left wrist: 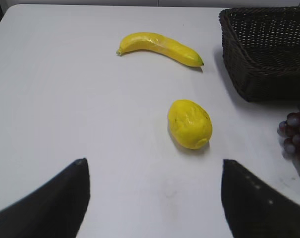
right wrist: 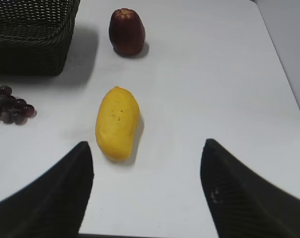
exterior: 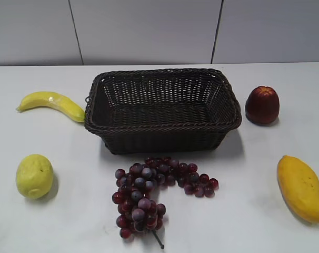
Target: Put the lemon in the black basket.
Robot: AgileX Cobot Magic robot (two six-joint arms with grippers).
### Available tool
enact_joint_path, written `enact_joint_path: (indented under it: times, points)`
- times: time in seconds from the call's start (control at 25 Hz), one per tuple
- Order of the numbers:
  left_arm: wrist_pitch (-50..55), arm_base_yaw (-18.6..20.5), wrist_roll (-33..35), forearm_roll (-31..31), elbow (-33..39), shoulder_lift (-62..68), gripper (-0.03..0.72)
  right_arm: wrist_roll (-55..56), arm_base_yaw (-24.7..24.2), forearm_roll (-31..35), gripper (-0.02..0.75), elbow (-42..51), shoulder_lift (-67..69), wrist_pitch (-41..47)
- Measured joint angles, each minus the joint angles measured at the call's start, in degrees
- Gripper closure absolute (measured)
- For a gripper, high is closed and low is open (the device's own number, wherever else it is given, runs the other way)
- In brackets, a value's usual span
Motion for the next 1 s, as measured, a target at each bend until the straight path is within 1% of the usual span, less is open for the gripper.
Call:
enact_joint_path:
  times: [0.52, 0.64, 0.76, 0.84, 0.88, 1.0]
  points:
    - [-0.1, 0.0, 0.0, 0.0, 0.0, 0.0, 0.063, 0.0, 0.0, 0.0, 0.183, 0.0, 0.0, 0.0]
    - [-1.6, 0.0, 0.0, -0.1, -0.6, 1.4, 0.065, 0.0, 0.0, 0.0, 0.183, 0.0, 0.0, 0.0]
    - [-6.9, 0.0, 0.0, -0.3, -2.8, 8.0, 0.066, 0.0, 0.0, 0.0, 0.183, 0.0, 0.0, 0.0]
    - [-10.8, 0.0, 0.0, -1.7, -3.9, 14.2, 0.066, 0.0, 0.0, 0.0, 0.183, 0.0, 0.0, 0.0]
    - [-12.3, 0.0, 0.0, -2.9, -4.2, 18.1, 0.066, 0.0, 0.0, 0.0, 0.183, 0.0, 0.0, 0.0]
    - [-16.3, -0.3, 0.0, -9.5, -4.4, 29.5, 0.060, 0.0, 0.0, 0.0, 0.183, 0.0, 0.0, 0.0]
